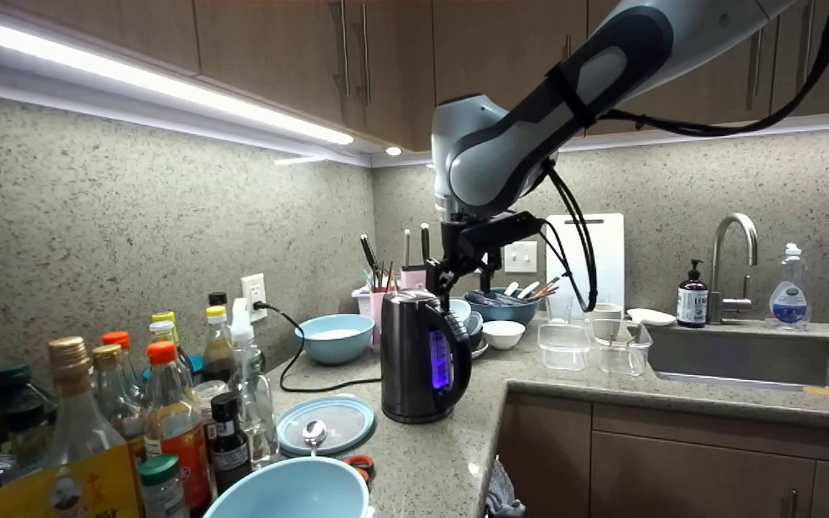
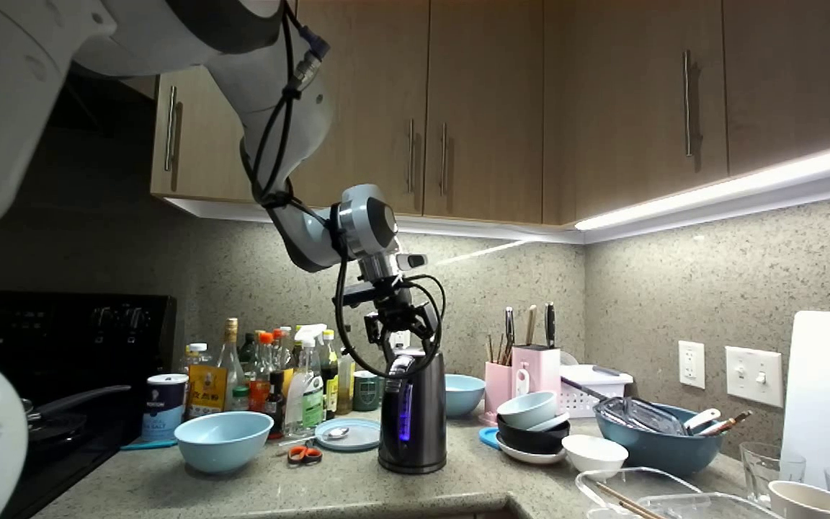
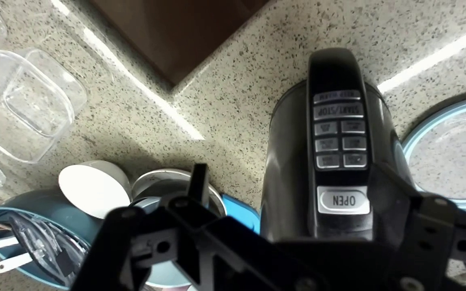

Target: Open the kittle

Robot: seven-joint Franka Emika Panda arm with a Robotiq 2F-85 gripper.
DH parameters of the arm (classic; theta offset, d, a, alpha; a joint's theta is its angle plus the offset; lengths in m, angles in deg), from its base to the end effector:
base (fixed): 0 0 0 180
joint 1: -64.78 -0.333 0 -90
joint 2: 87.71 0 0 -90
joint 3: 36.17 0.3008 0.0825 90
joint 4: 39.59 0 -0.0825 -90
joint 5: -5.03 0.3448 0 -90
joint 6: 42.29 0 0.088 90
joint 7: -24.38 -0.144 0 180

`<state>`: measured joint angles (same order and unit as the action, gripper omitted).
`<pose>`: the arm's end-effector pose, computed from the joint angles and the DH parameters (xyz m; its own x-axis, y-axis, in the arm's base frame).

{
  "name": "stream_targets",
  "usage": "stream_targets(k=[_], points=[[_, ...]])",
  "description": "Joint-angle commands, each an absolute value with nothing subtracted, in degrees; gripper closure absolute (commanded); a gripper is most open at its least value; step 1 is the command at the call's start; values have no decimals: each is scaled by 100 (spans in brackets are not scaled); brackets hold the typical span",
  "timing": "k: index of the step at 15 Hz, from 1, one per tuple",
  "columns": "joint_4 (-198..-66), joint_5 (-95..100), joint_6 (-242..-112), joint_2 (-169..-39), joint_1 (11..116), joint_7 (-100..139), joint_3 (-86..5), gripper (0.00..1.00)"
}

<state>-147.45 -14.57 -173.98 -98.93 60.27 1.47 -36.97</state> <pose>0.5994 0.0227 0.3977 0.9535 -0.0987 0.2846 -0.1600 -0.9665 0.2008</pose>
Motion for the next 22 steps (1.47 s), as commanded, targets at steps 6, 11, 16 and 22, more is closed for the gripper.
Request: stream_targets(k=[6,11,16,22], points=[[-14627,-1647,-17330,-9944,5994,44,-3846,0],[-14609,-1576,-17276,-10047,5980,76,-3864,0],[-14529,-1619,-17301,-10105,5960,69,-3880,0],[-14320,-1616,-17323,-10190,5945,78,-3887,0]])
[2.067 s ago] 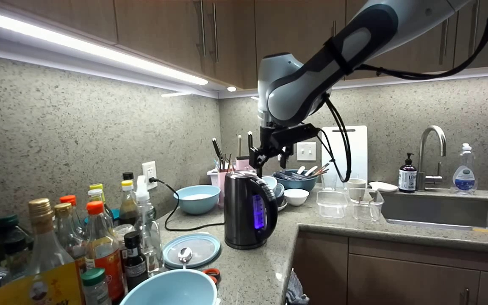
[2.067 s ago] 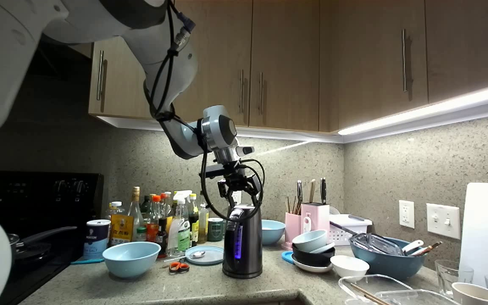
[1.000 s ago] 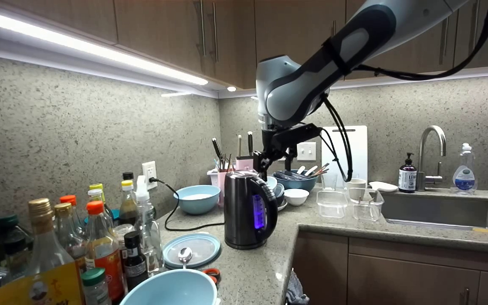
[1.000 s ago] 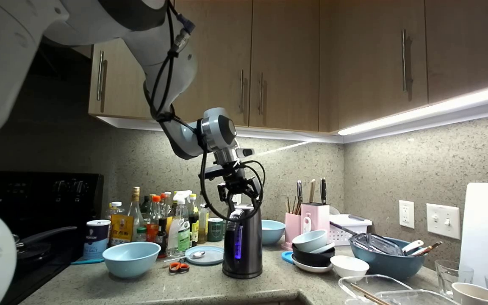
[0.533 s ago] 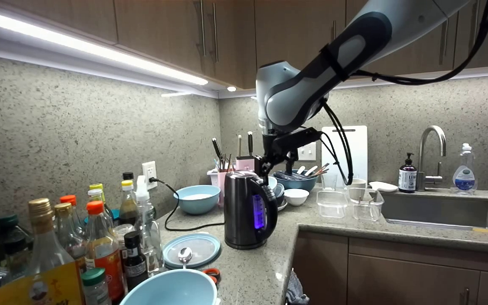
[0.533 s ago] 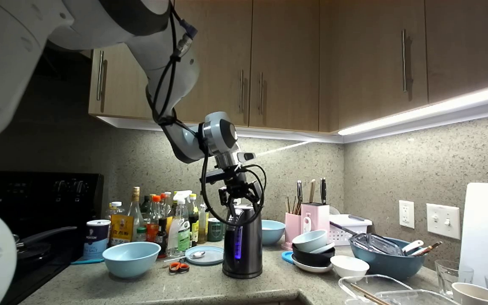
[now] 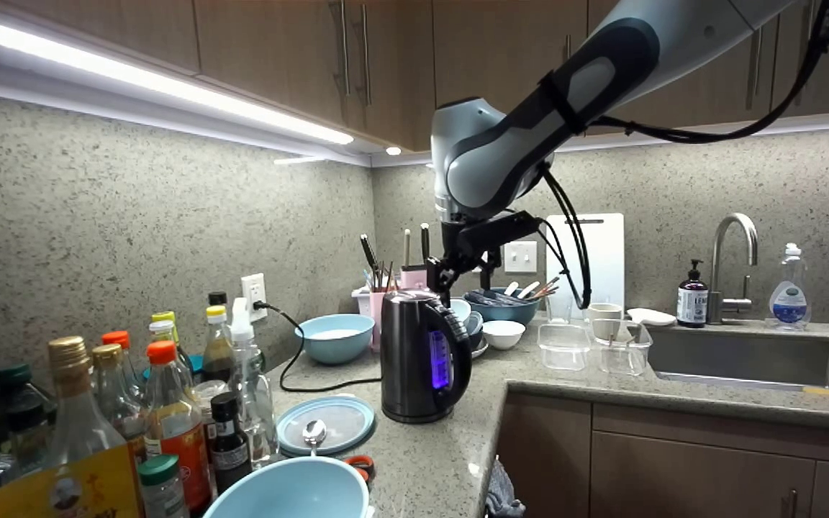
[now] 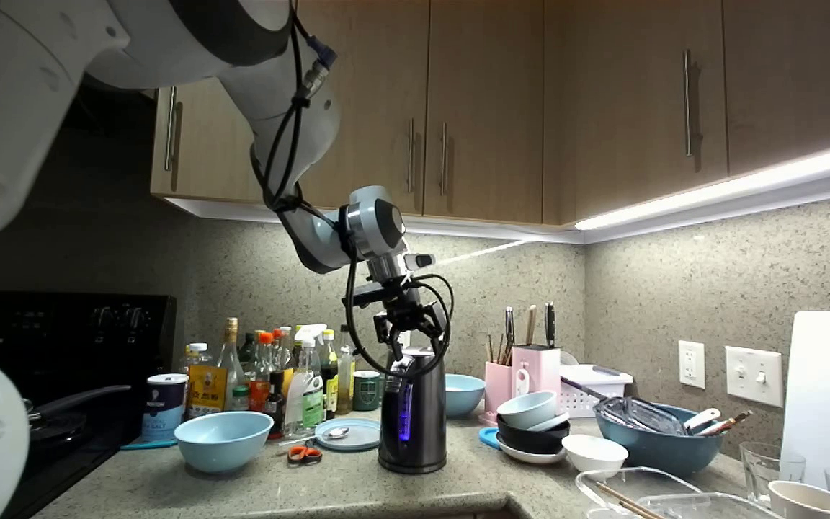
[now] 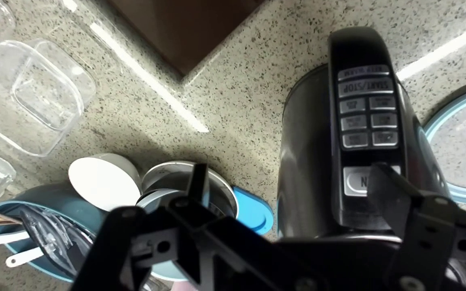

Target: Open the kittle

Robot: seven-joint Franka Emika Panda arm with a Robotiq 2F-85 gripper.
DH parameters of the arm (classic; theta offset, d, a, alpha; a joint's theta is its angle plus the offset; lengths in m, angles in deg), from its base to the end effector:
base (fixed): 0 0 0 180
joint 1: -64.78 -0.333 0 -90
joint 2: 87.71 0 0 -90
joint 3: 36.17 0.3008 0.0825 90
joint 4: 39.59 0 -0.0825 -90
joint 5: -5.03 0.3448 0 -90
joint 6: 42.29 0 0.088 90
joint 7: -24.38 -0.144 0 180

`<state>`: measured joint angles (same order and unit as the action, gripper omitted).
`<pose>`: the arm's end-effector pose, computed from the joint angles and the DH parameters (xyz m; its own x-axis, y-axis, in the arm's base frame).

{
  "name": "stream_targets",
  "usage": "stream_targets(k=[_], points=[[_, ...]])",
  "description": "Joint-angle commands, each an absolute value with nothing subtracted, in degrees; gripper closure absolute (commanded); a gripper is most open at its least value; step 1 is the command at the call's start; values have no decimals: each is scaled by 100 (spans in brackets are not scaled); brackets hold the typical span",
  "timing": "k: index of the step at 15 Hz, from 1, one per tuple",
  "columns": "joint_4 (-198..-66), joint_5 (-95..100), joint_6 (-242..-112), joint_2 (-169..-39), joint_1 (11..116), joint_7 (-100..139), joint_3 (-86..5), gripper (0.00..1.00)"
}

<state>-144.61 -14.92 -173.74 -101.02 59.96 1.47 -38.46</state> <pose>0.6121 0.0113 0.3983 0.9487 -0.1124 0.2954 -0.1794 -0.9610 0.2106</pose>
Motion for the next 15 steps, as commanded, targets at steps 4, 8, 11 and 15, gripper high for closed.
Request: stream_targets(k=[4,8,11,15], points=[[-14279,-1551,-17288,-10244,5951,99,-3888,0],[-14273,-1510,-17268,-10250,5954,116,-3883,0],[-14248,-1501,-17304,-10315,5965,105,-3890,0],[-14244,-1456,-17342,-10418,5984,125,-3896,0]])
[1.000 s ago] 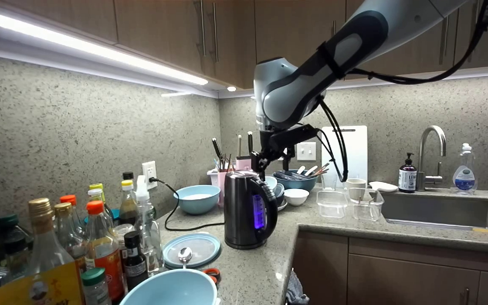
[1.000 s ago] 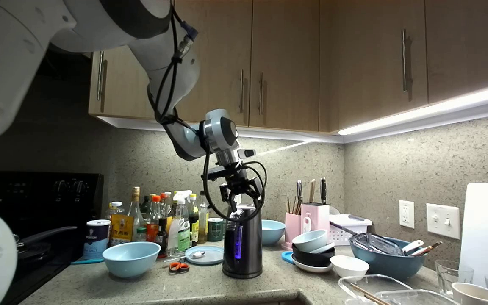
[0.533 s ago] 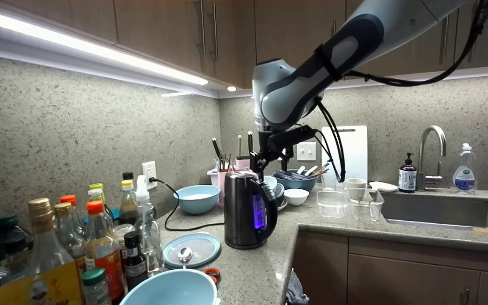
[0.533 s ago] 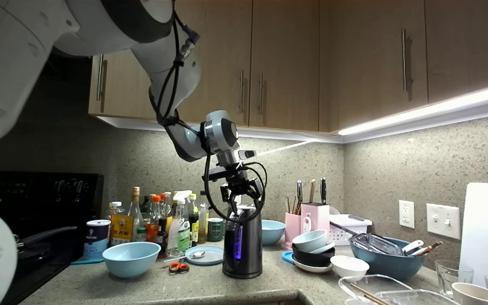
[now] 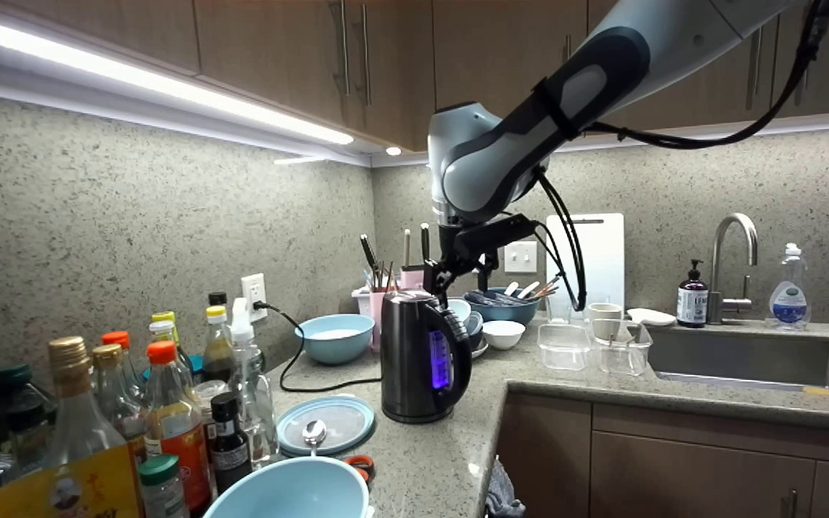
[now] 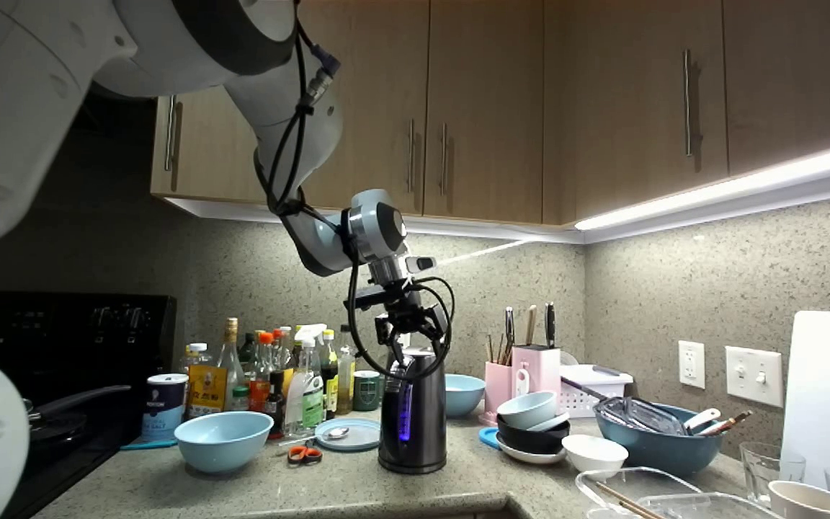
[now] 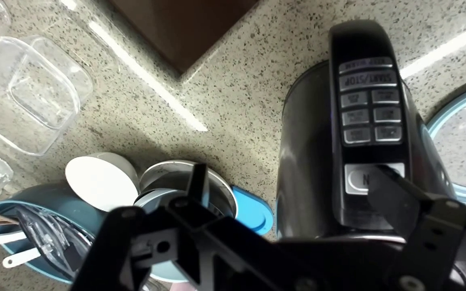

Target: Open the kittle

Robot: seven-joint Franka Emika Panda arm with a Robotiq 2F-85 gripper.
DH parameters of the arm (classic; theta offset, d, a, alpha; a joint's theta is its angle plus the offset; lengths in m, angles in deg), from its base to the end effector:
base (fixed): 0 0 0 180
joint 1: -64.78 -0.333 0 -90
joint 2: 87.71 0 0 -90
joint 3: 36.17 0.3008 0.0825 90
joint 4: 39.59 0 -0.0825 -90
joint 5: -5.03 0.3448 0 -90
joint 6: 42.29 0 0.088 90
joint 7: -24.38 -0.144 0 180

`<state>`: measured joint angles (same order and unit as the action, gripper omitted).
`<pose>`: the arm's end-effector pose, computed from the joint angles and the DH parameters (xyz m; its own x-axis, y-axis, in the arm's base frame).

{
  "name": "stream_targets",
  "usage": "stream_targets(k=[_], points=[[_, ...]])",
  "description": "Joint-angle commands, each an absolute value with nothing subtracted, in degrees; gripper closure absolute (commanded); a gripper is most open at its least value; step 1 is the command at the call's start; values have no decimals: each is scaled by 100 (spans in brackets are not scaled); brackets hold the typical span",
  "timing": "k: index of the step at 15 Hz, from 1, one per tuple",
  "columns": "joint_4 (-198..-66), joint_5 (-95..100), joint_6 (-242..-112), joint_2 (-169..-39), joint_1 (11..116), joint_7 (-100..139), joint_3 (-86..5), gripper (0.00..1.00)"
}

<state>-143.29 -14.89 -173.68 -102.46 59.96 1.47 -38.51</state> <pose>0.6184 0.0112 0.3934 0.9495 -0.1132 0.2927 -0.1799 -0.9605 0.2122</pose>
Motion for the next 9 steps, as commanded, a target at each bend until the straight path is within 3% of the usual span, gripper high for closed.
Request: stream_targets(k=[1,9], points=[[-14241,-1443,-17347,-10448,5986,131,-3897,0],[-14136,-1372,-17342,-10618,5984,139,-3927,0]])
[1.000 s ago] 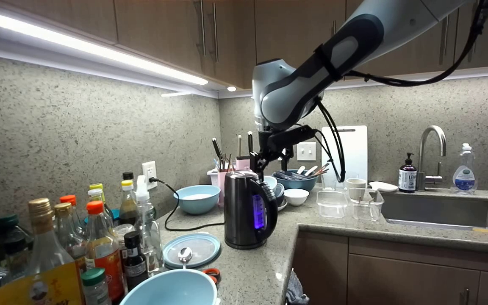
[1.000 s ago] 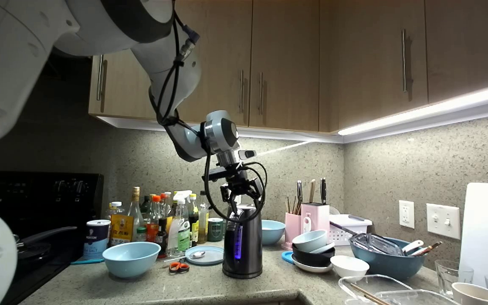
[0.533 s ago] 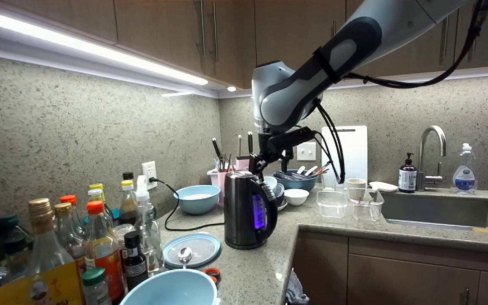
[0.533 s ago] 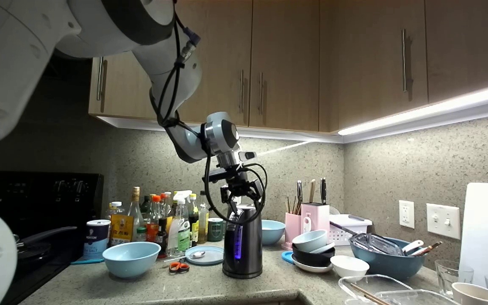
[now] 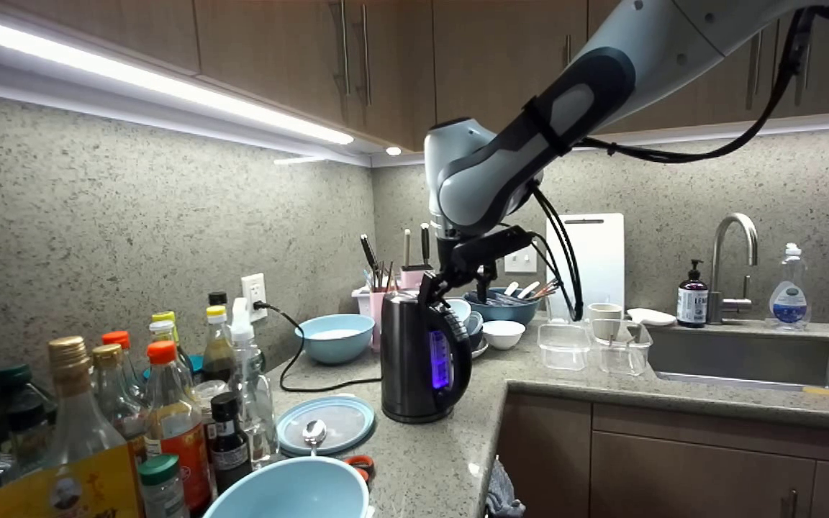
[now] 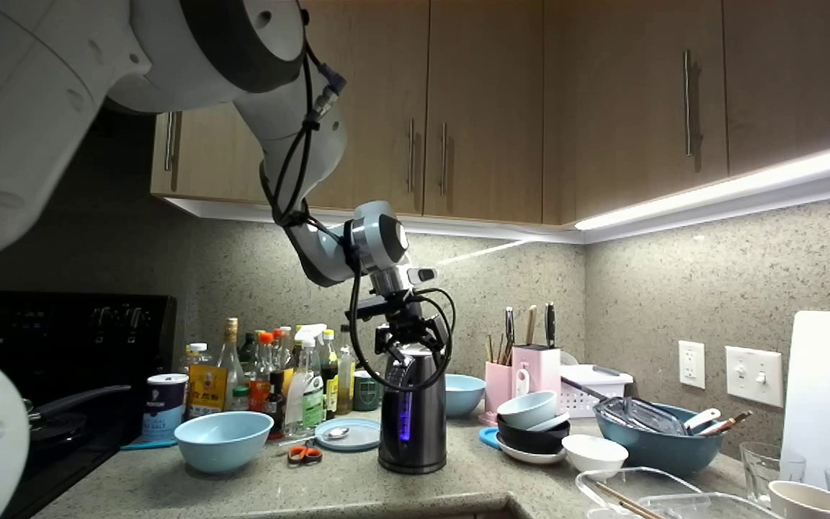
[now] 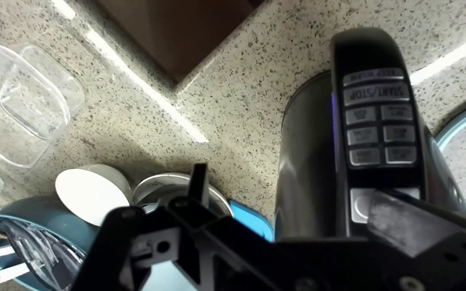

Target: Open the kittle

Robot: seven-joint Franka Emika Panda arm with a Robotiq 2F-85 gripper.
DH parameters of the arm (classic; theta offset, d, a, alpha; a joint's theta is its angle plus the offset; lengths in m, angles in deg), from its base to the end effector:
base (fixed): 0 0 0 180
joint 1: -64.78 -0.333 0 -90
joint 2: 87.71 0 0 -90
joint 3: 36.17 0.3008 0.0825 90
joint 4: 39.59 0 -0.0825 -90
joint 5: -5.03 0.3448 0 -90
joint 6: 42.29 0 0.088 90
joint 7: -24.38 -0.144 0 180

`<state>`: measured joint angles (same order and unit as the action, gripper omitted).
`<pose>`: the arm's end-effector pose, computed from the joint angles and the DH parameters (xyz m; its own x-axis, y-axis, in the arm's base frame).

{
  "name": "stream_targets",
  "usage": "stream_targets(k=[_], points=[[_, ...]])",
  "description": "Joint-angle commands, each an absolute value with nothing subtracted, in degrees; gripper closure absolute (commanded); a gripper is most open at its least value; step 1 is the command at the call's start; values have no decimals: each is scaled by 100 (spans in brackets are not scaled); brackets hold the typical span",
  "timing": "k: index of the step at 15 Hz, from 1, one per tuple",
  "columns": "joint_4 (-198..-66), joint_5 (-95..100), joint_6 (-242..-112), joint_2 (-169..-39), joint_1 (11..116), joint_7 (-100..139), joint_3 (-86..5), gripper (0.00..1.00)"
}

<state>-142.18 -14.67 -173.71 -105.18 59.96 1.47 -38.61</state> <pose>0.6250 0.0109 0.3729 0.9568 -0.1162 0.2664 -0.1771 -0.9599 0.2172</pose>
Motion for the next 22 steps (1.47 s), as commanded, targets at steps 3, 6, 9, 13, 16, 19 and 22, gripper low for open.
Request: stream_targets(k=[3,6,9,13,16,19,22], points=[[-14103,-1332,-17321,-10630,5980,139,-3930,0],[-14103,-1226,-17301,-10673,6003,179,-3914,0],[-14095,-1061,-17284,-10718,6020,225,-3900,0],[-14099,-842,-17273,-10736,6048,288,-3890,0],[-14113,-612,-17272,-10735,6093,391,-3864,0],[-14130,-327,-17306,-10744,6160,537,-3833,0],[-14125,44,-17307,-10785,6260,855,-3787,0]])
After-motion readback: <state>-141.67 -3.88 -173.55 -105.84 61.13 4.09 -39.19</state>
